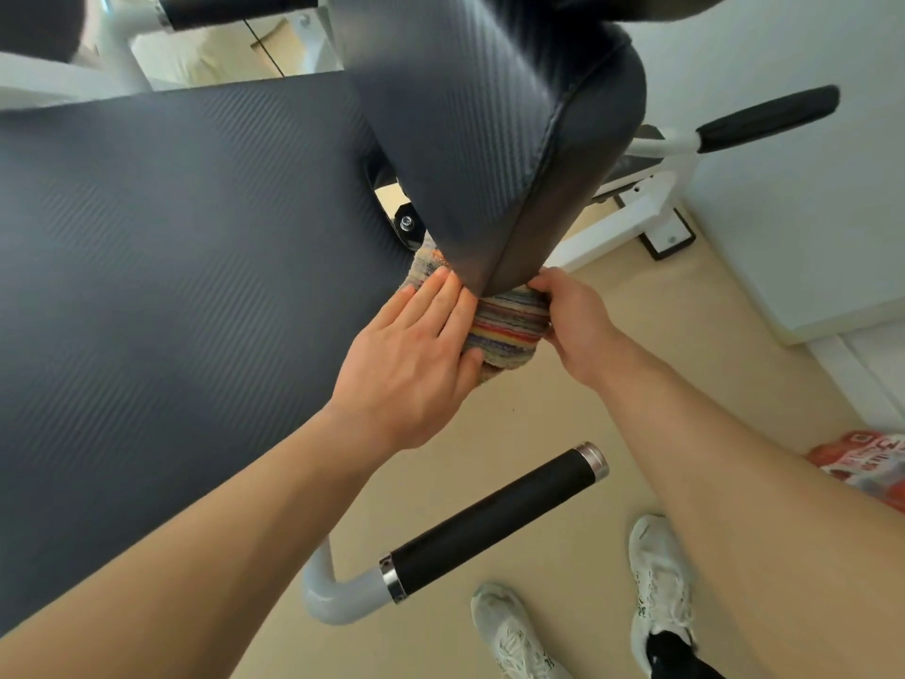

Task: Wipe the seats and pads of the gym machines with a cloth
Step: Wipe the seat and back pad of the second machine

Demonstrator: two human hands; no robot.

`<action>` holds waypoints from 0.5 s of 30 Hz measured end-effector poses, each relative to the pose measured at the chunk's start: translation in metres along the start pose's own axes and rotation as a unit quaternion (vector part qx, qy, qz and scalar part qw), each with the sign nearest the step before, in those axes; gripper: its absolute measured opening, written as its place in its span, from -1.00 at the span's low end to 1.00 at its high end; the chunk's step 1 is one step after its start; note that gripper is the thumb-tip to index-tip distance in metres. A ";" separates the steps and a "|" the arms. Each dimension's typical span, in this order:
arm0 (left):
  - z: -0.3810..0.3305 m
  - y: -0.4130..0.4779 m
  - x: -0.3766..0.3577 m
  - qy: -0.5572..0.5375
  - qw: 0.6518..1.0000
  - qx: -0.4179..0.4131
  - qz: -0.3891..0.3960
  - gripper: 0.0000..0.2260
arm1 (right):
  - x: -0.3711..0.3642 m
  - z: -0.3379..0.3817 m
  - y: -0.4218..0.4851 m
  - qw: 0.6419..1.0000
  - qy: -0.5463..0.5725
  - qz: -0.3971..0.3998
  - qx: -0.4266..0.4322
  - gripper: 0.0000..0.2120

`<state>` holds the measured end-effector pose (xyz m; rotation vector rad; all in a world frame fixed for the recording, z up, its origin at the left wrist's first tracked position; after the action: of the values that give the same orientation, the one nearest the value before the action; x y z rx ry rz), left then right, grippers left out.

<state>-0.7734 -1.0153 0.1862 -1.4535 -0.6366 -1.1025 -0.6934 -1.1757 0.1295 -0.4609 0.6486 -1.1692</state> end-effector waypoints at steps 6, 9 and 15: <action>0.029 0.010 0.008 -0.010 1.000 0.011 0.018 -0.40 | 0.003 -0.021 -0.032 0.997 -0.051 0.047 0.038 -0.65; 0.055 0.019 0.015 -0.003 1.000 0.020 0.010 -0.41 | 0.008 -0.022 -0.038 0.996 -0.059 0.036 0.047 -0.60; 0.082 0.046 0.023 -0.018 0.999 -0.026 -0.017 -0.49 | -0.012 0.007 -0.011 0.988 -0.140 0.002 0.071 -0.76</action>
<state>-0.7016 -0.9506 0.1936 -1.5152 -0.6645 -1.1293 -0.6996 -1.1680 0.1441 -0.4914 0.3208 -1.1127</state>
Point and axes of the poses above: each hand's wrist, its own y-axis towards the middle knuckle, its own x-axis out of the back of the hand, z = x × y, the point moved 1 cm from there along y, towards the middle knuckle, and after that the axes turned 9 degrees about z, right-handed, at the moved point
